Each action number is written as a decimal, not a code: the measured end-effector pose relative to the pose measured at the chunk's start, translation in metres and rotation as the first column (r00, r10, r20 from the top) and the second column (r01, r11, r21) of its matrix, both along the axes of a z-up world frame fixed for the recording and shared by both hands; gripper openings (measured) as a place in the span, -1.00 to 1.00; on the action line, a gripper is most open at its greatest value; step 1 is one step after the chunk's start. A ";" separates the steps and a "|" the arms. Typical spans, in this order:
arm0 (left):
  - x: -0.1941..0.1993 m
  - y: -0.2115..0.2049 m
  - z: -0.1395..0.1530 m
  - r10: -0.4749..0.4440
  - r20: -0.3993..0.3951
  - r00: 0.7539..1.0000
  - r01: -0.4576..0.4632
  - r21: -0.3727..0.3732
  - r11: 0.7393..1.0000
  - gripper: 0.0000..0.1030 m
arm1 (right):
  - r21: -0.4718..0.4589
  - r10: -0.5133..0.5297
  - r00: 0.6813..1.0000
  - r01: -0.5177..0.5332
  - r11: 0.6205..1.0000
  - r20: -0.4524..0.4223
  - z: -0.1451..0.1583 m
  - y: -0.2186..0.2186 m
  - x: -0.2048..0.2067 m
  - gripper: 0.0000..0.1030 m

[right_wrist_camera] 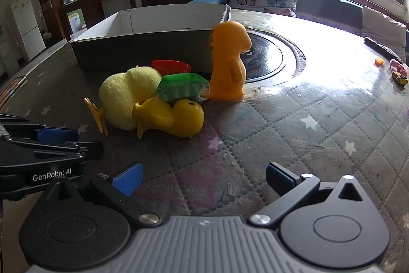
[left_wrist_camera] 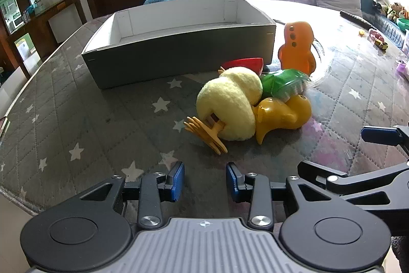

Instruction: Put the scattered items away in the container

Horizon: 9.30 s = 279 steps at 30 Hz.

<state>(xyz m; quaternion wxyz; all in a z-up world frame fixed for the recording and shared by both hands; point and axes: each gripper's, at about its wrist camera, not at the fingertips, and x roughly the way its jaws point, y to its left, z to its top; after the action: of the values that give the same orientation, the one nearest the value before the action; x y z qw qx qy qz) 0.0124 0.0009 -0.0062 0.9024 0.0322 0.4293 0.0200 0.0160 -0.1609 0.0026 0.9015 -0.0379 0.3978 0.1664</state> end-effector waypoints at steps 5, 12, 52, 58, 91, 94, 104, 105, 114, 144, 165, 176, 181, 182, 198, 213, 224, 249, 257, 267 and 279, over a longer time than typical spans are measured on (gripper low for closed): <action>0.003 0.003 0.001 0.001 0.000 1.000 -0.001 -0.008 1.000 -0.26 | 0.005 0.007 1.000 -0.007 1.000 0.002 0.001 0.001 0.004 1.00; 0.008 0.008 0.003 0.008 -0.005 1.000 -0.008 -0.031 1.000 -0.26 | 0.020 0.024 1.000 -0.024 0.999 0.011 0.004 0.003 0.010 1.00; 0.025 0.049 0.026 -0.051 0.028 0.998 0.056 -0.224 0.973 -0.36 | 0.109 0.202 0.974 -0.212 0.971 0.100 0.058 0.027 0.059 0.77; 0.032 0.060 0.024 -0.050 0.034 0.998 0.056 -0.238 0.970 -0.56 | 0.118 0.230 0.970 -0.238 0.964 0.080 0.054 0.035 0.068 0.67; 0.059 0.101 0.025 -0.110 0.084 0.990 0.131 -0.306 0.943 -0.58 | 0.097 0.419 0.907 -0.413 0.906 -0.045 0.020 0.087 0.082 0.09; 0.065 0.105 0.022 -0.106 0.078 0.991 0.126 -0.327 0.937 -0.62 | 0.096 0.416 0.908 -0.411 0.907 -0.040 0.019 0.088 0.081 0.05; 0.068 0.106 0.024 -0.119 0.090 0.989 0.144 -0.365 0.920 -0.96 | 0.107 0.410 0.912 -0.406 0.908 -0.019 0.024 0.083 0.078 -0.17; 0.068 0.106 0.028 -0.123 0.099 0.988 0.151 -0.369 0.917 -0.96 | 0.107 0.409 0.912 -0.406 0.908 -0.015 0.025 0.083 0.077 -0.21; 0.069 0.099 0.038 -0.149 0.133 0.980 0.190 -0.380 0.905 -0.93 | 0.113 0.403 0.915 -0.401 0.909 0.001 0.031 0.078 0.075 -0.23; 0.086 0.113 0.010 -0.181 0.085 0.980 0.199 -0.377 0.905 -0.64 | 0.091 0.426 0.904 -0.423 0.902 -0.025 0.017 0.090 0.077 -0.10; 0.116 0.086 0.077 -0.184 0.263 0.947 0.268 -0.334 0.903 -0.82 | 0.047 0.355 0.917 -0.369 0.928 0.184 0.078 0.068 0.096 -0.18; 0.204 0.071 0.062 -0.199 0.217 0.956 0.265 -0.341 0.902 -0.84 | 0.003 0.287 0.941 -0.292 0.956 0.177 0.078 0.070 0.165 -0.18; 0.234 0.071 0.045 -0.195 0.165 0.967 0.243 -0.355 0.903 -0.85 | -0.013 0.266 0.955 -0.267 0.964 0.132 0.061 0.076 0.191 -0.18; 0.238 0.071 0.041 -0.193 0.153 0.969 0.237 -0.359 0.903 -0.85 | -0.018 0.265 0.957 -0.265 0.964 0.122 0.057 0.077 0.194 -0.18; 0.244 0.069 0.030 -0.187 0.118 0.975 0.217 -0.349 0.912 -0.82 | -0.064 0.244 0.966 -0.239 0.969 0.080 0.037 0.082 0.203 -0.15; 0.206 0.074 0.051 -0.164 0.164 0.973 0.213 -0.346 0.914 -0.77 | -0.011 0.223 0.961 -0.224 0.974 0.164 0.067 0.059 0.167 0.03; 0.160 0.069 0.064 -0.164 0.205 0.965 0.227 -0.335 0.915 -0.60 | 0.017 0.159 0.963 -0.167 0.986 0.216 0.079 0.024 0.123 0.28; 0.106 0.010 0.050 -0.273 0.166 0.948 0.315 -0.342 0.886 -0.47 | 0.075 0.015 0.992 -0.025 0.997 0.127 0.040 -0.033 0.076 0.35; 0.103 0.004 0.046 -0.283 0.150 0.947 0.319 -0.345 0.883 -0.47 | 0.098 -0.016 0.994 0.005 0.995 0.108 0.032 -0.040 0.074 0.35; 0.100 0.011 0.043 -0.264 0.135 0.955 0.295 -0.353 0.888 -0.47 | 0.102 -0.001 0.996 -0.009 0.995 0.090 0.029 -0.044 0.065 0.35; 0.087 0.031 0.036 -0.226 0.109 0.968 0.251 -0.385 0.888 -0.47 | 0.136 0.101 0.989 -0.115 0.984 0.104 0.042 -0.027 0.048 0.33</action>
<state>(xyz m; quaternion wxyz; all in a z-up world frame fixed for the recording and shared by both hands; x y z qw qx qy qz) 0.0995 0.0320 0.0296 0.8984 -0.0990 0.3895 -0.1772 0.0643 -0.1883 0.0451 0.9096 -0.0033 0.3384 0.2410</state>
